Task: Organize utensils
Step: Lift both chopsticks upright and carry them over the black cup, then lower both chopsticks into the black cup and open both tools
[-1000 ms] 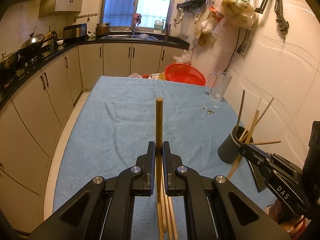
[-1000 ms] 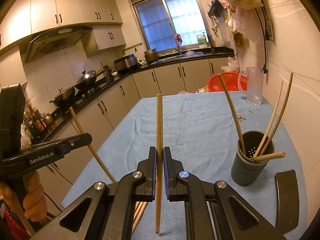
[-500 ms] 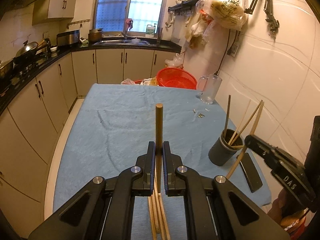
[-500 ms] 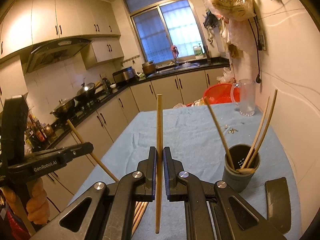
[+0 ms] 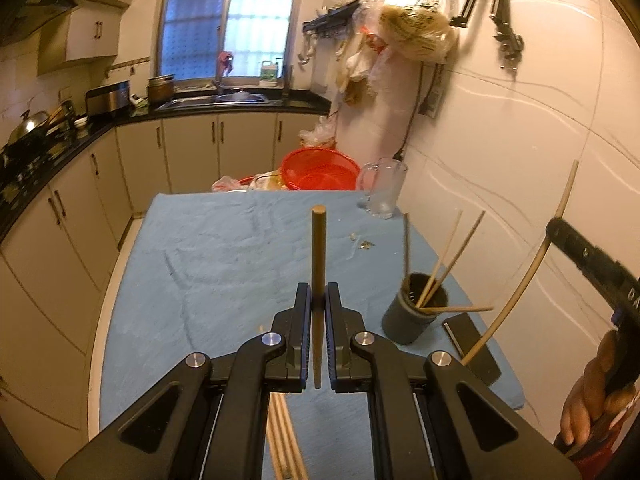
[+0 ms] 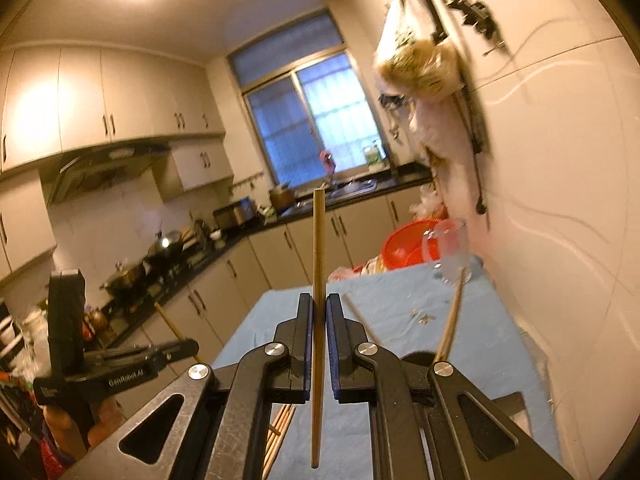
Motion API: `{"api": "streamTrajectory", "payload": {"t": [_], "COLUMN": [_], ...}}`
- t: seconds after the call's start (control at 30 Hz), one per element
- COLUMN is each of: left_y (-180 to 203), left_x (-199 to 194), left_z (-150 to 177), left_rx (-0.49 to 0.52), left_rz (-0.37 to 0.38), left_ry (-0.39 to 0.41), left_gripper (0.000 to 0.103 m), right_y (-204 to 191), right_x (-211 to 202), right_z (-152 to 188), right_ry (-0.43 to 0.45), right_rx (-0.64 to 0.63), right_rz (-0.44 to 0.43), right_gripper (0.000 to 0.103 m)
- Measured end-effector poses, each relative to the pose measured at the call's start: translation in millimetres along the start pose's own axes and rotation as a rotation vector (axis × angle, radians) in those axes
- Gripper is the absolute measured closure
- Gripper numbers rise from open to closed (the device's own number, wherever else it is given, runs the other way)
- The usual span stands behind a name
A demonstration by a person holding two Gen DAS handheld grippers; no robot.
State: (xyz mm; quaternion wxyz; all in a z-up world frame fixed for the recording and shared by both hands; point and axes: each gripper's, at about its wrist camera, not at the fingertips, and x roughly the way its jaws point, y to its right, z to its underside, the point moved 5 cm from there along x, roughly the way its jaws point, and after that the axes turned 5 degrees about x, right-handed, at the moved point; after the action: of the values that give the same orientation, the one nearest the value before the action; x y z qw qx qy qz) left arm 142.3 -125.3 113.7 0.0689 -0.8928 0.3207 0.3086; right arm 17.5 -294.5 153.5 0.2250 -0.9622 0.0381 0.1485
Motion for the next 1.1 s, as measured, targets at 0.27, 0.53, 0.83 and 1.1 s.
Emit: {"api": "streamTrajectory", "payload": {"t": [0.27, 0.53, 0.83, 1.1], "left_y": [33.8, 67.5, 93.1, 107.3], "left_x": [3.8, 13.5, 31.0, 69.0], "left_z": [-30.1, -62.7, -91.6, -106.6], "left_rx": [0.037, 0.08, 0.088, 0.071], "left_rz": [0.06, 0.105, 0.147, 0.177], "left_ry": [0.016, 0.031, 0.048, 0.028], "left_gripper": [0.097, 0.097, 0.097, 0.097], "right_y": [28.0, 46.7, 82.6, 97.9], "right_x": [-34.4, -47.8, -19.7, 28.9], "right_z": [-39.4, -68.3, -81.3, -66.8], "right_ry": [0.088, 0.135, 0.142, 0.118], "right_rx": [0.056, 0.086, 0.1, 0.059], "right_rz": [0.016, 0.04, 0.132, 0.199], "right_gripper": [0.096, 0.096, 0.096, 0.096]}}
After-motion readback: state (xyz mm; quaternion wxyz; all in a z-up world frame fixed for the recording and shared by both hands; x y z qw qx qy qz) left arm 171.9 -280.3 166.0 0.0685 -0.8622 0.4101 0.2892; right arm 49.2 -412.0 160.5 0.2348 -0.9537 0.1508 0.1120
